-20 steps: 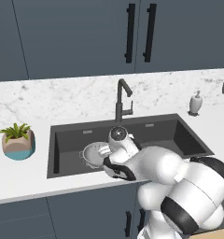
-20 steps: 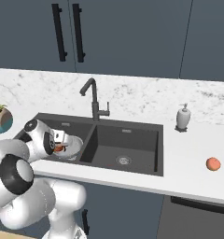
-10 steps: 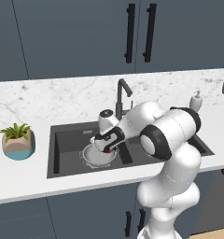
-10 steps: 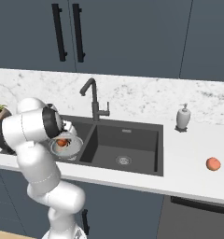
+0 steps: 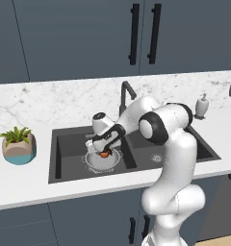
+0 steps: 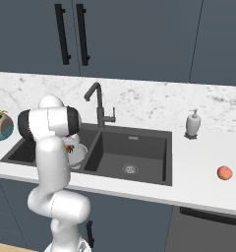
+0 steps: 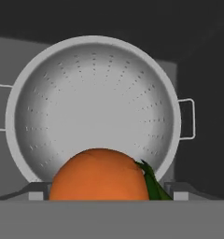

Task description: Put the colander in the sink, put the orange, peach in the colander, and turn on the sink faucet and pour water over the colander.

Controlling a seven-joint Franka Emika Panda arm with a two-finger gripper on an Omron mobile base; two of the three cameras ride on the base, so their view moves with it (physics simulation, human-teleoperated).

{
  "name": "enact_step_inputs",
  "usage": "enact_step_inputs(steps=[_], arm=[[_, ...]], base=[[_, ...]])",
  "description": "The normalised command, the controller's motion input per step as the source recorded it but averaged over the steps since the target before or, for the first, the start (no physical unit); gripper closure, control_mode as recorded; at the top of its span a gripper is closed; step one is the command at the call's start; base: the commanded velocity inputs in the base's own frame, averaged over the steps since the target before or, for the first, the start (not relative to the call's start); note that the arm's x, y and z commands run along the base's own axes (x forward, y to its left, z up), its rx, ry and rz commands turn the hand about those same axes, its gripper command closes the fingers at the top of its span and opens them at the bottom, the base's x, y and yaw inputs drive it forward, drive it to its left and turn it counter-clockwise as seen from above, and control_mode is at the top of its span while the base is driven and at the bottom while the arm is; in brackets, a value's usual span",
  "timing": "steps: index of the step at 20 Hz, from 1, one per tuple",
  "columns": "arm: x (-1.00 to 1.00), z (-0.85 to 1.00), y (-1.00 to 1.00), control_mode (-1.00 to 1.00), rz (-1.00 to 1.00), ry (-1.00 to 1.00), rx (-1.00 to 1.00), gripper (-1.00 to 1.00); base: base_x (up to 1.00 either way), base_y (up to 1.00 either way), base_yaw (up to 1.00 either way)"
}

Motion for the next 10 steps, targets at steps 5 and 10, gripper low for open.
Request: enact_step_inputs(steps=[5, 10], arm=[[0.17, -0.36, 0.02, -1.00, -0.05, 0.11, 0.00, 1.00], [0.23, -0.36, 0.00, -1.00, -0.04, 0.11, 0.00, 1.00]], base=[[0.00, 0.00, 0.00], [0.00, 0.00, 0.00]])
